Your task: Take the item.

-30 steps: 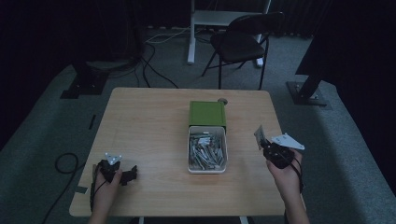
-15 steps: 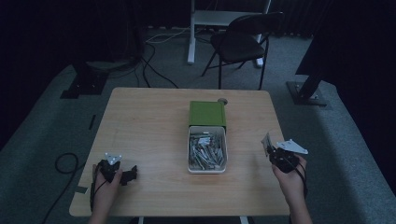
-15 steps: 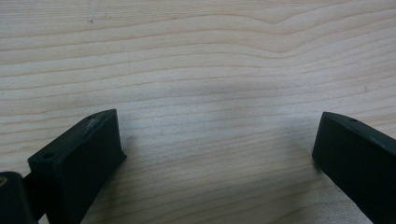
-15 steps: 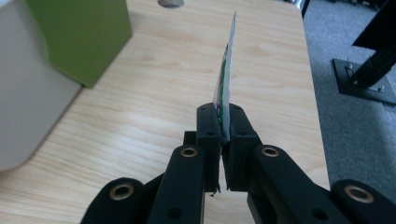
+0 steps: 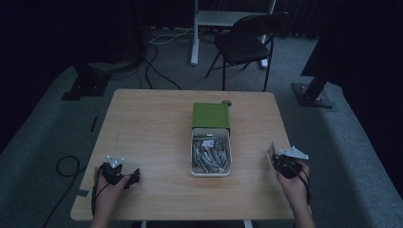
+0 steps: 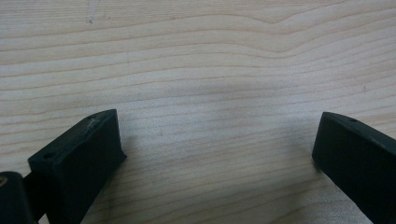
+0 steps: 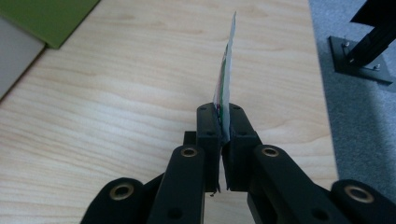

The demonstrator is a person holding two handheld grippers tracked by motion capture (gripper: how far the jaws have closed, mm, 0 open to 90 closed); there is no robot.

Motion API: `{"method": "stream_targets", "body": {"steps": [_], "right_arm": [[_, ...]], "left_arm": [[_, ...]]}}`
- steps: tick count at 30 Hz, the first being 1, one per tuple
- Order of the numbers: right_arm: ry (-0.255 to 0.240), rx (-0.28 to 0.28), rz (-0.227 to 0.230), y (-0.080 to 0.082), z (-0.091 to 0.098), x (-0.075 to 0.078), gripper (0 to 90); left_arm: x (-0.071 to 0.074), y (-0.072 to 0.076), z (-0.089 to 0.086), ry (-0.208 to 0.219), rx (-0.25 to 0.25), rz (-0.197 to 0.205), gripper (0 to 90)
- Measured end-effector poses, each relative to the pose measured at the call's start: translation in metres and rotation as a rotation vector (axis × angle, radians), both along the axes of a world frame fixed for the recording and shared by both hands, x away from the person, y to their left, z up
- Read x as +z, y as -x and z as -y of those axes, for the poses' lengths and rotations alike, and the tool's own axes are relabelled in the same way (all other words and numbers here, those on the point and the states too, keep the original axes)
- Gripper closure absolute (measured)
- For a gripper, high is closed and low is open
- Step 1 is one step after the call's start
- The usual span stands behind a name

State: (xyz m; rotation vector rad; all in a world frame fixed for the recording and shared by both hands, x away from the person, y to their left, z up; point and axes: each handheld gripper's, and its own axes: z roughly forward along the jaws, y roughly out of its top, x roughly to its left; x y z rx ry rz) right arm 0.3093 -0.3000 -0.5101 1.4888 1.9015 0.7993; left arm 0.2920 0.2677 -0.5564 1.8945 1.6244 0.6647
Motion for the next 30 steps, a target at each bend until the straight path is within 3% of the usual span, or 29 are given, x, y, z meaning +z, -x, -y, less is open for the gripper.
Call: {"method": "stream_targets", "body": {"steps": [8,17,30], "right_arm": [[0.021,0.047,-0.012,0.002,-0.015,-0.007,86.4],[-0.035,0.104,-0.053,0.001,-0.031,-0.020,86.2],[-0.034,0.157,-0.075,-0.004,-0.043,-0.029,85.3]], "left_arm": [[0.000,0.000,0.000,0.000,0.001,0.000,2.1],[0.000,0.000,0.000,-0.001,0.004,0.000,2.1],[0.000,0.000,0.000,0.000,0.004,0.000,2.1]]}}
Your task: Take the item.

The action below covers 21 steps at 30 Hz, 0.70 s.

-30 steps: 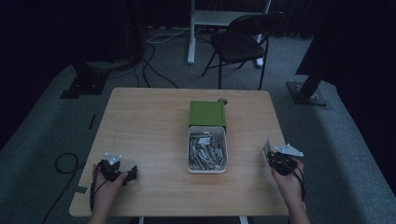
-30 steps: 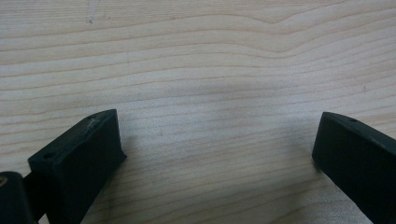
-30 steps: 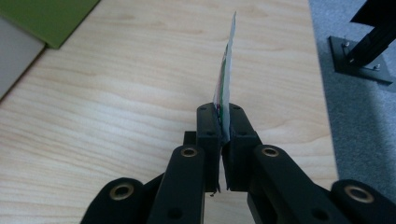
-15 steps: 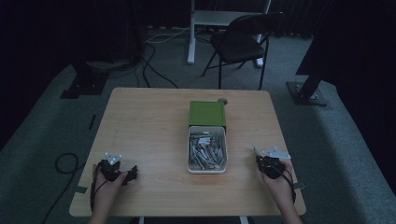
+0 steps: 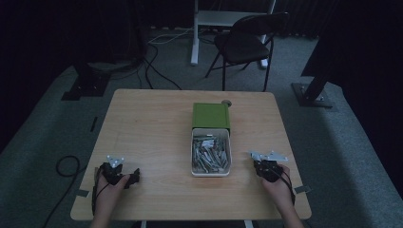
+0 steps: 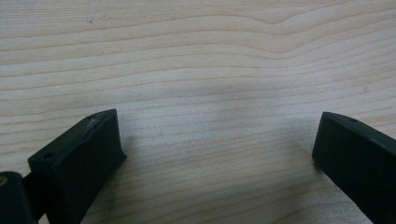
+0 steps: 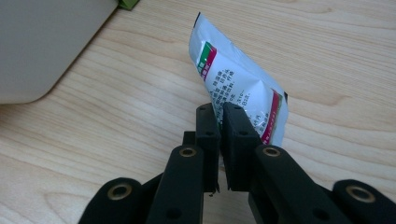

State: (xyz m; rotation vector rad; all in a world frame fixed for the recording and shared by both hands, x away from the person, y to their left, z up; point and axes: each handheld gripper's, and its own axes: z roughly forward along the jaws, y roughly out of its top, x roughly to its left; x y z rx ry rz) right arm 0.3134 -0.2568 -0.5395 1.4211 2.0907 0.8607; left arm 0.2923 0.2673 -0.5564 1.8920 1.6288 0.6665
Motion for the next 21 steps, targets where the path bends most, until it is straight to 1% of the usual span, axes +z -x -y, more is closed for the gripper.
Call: {"method": "stream_targets", "body": {"steps": [5,9,11,13,15,18,21], "right_arm": [[0.018,0.028,0.000,-0.001,-0.005,-0.001,82.3],[0.007,0.048,-0.004,-0.002,-0.008,-0.002,79.4],[-0.007,0.063,-0.014,-0.003,-0.009,-0.003,75.2],[-0.004,0.082,-0.015,-0.003,-0.012,-0.004,71.4],[-0.003,0.096,-0.016,-0.003,-0.013,-0.004,71.0],[-0.040,0.120,-0.030,-0.003,-0.014,-0.003,65.7],[-0.052,0.159,-0.032,-0.002,-0.016,-0.001,58.9]], "left_arm": [[0.000,0.000,0.000,0.000,0.000,0.000,2.1],[0.000,0.000,0.000,0.000,0.000,0.000,2.1],[0.000,0.000,0.000,0.001,0.000,0.000,2.1],[0.000,0.000,0.000,0.001,0.000,0.000,2.1],[0.000,0.000,0.000,0.000,0.000,0.000,2.1],[0.000,0.000,0.000,0.001,0.001,0.000,2.1],[0.000,0.000,0.000,0.001,0.001,0.001,2.1]]}}
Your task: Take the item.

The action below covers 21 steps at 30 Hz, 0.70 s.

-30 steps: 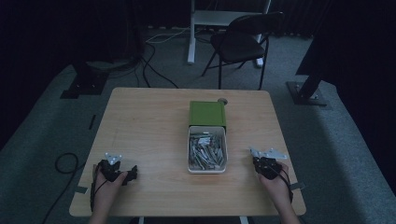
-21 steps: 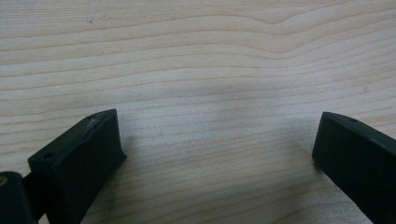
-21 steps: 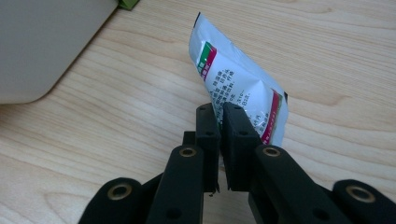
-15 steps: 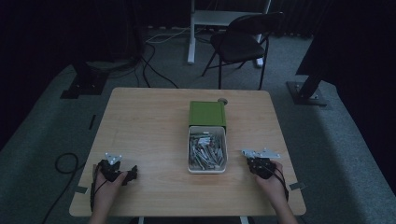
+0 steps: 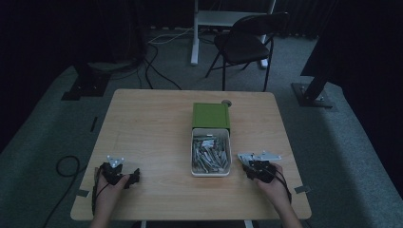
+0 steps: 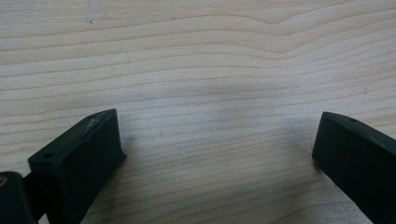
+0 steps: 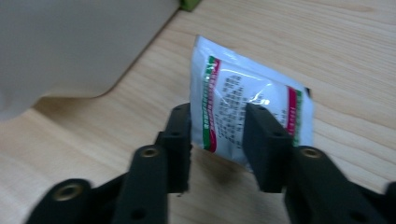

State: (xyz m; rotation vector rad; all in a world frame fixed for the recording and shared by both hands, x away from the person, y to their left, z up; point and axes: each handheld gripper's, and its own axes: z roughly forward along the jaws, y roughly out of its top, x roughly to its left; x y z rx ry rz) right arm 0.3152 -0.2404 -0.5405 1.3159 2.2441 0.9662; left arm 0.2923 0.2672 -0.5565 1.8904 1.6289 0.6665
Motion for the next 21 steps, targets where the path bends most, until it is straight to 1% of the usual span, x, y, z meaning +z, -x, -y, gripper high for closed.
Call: {"method": "stream_targets", "body": {"steps": [2,3,6,8,10,12,14,17,18,20,21], "right_arm": [[-0.017,0.003,0.008,0.001,-0.001,0.001,57.3],[-0.015,0.012,0.009,0.002,-0.002,0.002,55.6],[-0.029,0.032,0.014,0.005,-0.005,0.003,53.6],[-0.049,0.063,0.013,0.007,-0.006,0.004,51.9],[-0.073,0.075,0.022,0.009,-0.007,0.005,50.6],[-0.088,0.113,0.032,0.010,-0.009,0.006,49.1],[-0.086,0.126,0.037,0.012,-0.010,0.007,48.0],[-0.115,0.161,0.030,0.013,-0.011,0.006,47.3],[-0.125,0.187,0.031,0.014,-0.011,0.005,46.5],[-0.133,0.212,0.023,0.015,-0.012,0.003,45.0],[-0.133,0.230,0.028,0.015,-0.012,0.002,44.1]], "left_arm": [[0.000,0.000,0.000,0.000,0.000,-0.001,2.1],[0.000,0.000,0.000,-0.001,-0.001,0.000,2.1],[0.000,0.000,0.000,0.000,0.000,0.000,2.1],[0.000,0.000,0.000,0.000,0.000,-0.001,2.1],[0.000,0.000,0.000,0.000,0.000,-0.001,2.1],[0.000,0.000,0.000,0.000,0.000,-0.001,2.1],[0.000,0.000,0.000,0.000,0.000,0.000,2.1],[0.000,0.000,0.000,0.000,0.000,0.000,2.1],[0.000,0.000,0.000,0.000,0.000,0.000,2.1],[0.000,0.000,0.000,-0.001,-0.001,-0.001,2.1],[0.000,0.000,0.000,-0.002,-0.001,-0.002,2.1]]}}
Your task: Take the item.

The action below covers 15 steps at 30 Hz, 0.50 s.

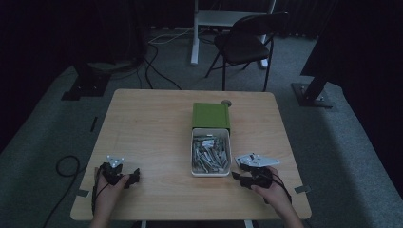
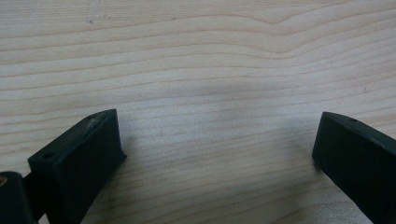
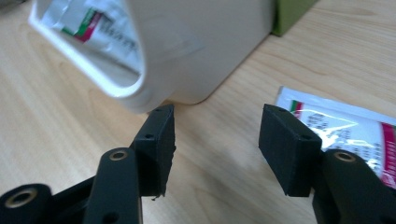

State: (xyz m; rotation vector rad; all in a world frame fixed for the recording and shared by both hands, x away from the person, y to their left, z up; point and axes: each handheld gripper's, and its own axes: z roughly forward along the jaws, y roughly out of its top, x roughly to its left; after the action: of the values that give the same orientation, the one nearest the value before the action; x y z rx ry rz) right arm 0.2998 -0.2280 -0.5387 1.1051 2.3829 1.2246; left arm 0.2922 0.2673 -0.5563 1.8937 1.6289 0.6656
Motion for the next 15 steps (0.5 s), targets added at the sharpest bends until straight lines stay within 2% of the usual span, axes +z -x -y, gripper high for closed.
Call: {"method": "stream_targets", "body": {"steps": [5,8,15], "right_arm": [[-0.011,0.046,-0.005,0.002,-0.001,-0.005,40.9],[-0.009,0.074,-0.009,0.002,-0.003,-0.006,35.5],[0.056,0.157,0.005,0.004,-0.010,-0.011,33.4]], "left_arm": [[0.000,0.000,0.000,-0.001,0.000,-0.001,2.1],[0.000,0.000,0.000,-0.001,0.000,0.000,2.2],[0.000,0.000,0.000,0.000,0.000,0.001,2.2]]}}
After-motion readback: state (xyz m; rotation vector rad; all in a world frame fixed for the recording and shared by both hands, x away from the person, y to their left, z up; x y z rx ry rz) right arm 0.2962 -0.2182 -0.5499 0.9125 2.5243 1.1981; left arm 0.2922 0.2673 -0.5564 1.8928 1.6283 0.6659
